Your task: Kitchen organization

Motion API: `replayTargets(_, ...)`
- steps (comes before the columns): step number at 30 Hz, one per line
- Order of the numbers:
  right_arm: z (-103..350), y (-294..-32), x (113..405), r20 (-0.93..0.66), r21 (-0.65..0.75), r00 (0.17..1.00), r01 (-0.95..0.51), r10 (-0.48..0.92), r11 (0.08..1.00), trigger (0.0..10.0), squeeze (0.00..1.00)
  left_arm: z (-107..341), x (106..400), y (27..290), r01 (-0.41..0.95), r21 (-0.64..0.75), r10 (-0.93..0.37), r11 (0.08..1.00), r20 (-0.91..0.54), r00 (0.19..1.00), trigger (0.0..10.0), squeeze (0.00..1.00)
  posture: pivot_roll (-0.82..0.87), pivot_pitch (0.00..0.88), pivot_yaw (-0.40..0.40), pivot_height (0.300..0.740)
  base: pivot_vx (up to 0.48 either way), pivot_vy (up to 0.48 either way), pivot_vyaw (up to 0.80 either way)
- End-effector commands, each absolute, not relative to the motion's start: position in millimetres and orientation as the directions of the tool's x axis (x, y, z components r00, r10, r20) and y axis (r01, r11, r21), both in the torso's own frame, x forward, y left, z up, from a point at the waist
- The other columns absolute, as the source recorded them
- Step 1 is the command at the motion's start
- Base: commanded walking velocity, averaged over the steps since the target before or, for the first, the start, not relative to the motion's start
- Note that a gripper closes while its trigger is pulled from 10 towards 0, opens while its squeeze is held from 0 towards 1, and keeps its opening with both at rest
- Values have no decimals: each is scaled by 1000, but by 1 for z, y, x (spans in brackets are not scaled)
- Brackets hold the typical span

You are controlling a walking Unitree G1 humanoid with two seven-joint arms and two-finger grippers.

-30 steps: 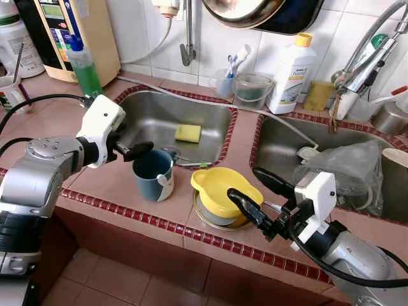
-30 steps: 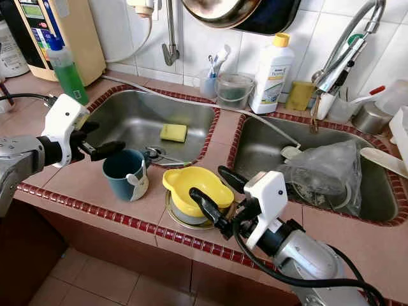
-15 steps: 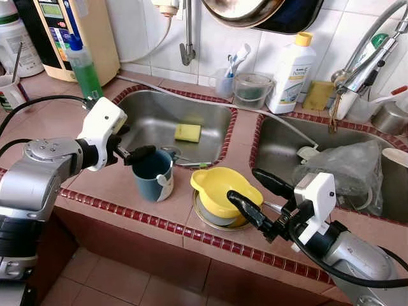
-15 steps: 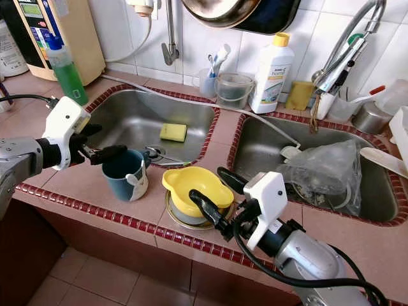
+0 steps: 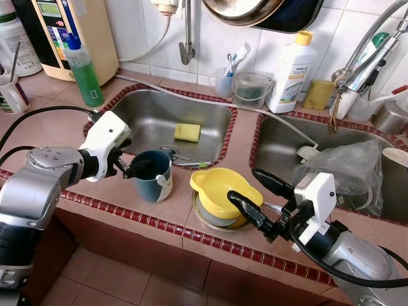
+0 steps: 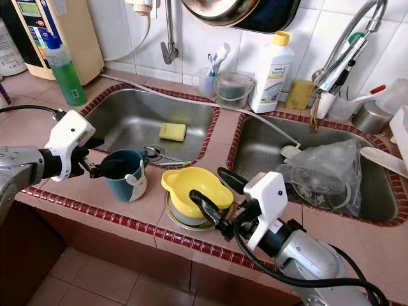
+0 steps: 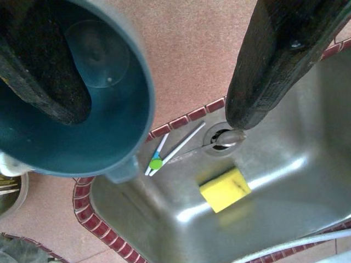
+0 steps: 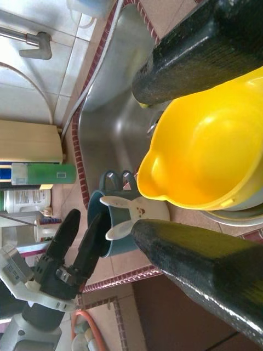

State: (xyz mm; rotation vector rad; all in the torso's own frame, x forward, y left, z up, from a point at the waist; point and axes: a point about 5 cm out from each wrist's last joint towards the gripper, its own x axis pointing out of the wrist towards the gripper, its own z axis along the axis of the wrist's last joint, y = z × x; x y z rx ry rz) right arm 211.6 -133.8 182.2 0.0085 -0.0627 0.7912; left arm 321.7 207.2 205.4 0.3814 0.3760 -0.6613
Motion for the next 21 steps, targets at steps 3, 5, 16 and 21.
replayTargets(3, 187, -133, 210, 72, -30, 699, -711, 711, 702, 10000, 0, 202, 323, 201, 660, 228, -510, 716, -475, 717, 10000, 0, -52, 55, -11, 740, 0, 0, 0)
replayTargets(5, 187, -133, 210, 72, -31, 700, -710, 710, 703, 10000, 0, 201, 325, 199, 656, 225, -503, 720, -481, 718, 10000, 0, -54, 53, -8, 740, 0, 0, 0)
replayTargets(16, 187, -131, 209, 81, -29, 712, -698, 697, 716, 10000, 0, 202, 328, 188, 715, 245, -544, 655, -503, 672, 0, 0, -65, 52, 22, 740, 0, 0, 0)
replayTargets(21, 186, -131, 208, 86, -23, 724, -686, 685, 727, 10000, 0, 202, 329, 187, 735, 250, -554, 631, -519, 651, 0, 0, -69, 57, 38, 740, 0, 0, 0)
